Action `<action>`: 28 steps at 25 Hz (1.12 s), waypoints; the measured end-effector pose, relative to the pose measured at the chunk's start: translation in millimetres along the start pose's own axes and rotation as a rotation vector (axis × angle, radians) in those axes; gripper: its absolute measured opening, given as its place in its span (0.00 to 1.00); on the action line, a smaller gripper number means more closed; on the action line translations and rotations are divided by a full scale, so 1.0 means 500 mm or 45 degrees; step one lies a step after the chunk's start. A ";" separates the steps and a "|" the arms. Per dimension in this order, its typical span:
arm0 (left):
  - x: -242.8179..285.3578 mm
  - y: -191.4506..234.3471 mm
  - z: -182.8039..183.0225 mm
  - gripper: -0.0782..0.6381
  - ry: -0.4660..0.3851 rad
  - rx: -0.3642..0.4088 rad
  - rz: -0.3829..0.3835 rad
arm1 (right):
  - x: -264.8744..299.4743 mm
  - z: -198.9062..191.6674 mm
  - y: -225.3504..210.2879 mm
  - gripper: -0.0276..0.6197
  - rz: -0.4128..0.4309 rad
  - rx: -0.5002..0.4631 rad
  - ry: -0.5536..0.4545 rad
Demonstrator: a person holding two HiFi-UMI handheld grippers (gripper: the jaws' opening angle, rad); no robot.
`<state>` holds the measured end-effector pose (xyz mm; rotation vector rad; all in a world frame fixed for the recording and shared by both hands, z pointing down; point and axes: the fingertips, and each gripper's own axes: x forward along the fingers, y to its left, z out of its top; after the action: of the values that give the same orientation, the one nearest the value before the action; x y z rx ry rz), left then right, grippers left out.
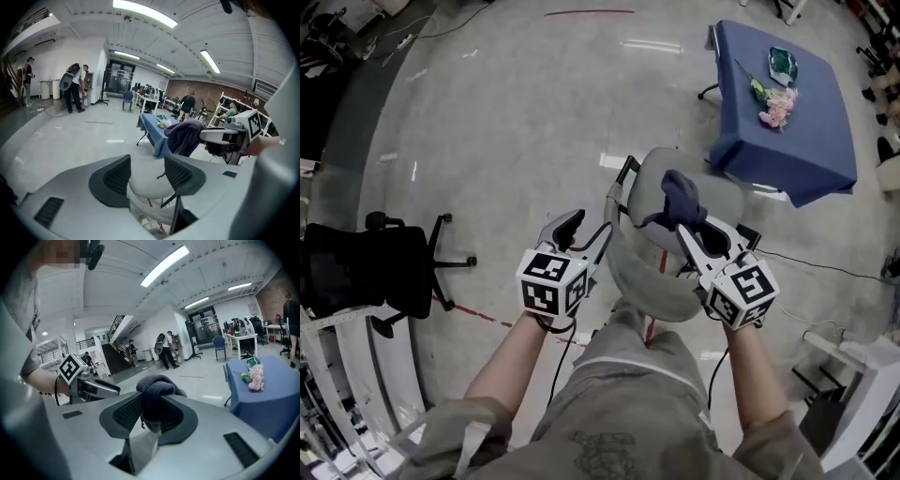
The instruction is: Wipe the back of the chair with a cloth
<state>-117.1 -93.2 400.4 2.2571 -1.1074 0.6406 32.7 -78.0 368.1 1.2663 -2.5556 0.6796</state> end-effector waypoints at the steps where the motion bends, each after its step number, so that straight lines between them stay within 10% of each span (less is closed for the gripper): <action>1: 0.011 0.006 -0.010 0.43 0.020 -0.009 0.003 | 0.016 -0.014 -0.006 0.21 0.009 0.008 0.021; 28: 0.234 0.095 -0.326 0.43 0.473 -0.260 0.140 | 0.362 -0.401 -0.061 0.21 0.324 0.177 0.432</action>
<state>-120.3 -77.8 605.9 1.8221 -1.0592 0.9050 -56.8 -122.1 620.9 0.7817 -2.4346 1.0407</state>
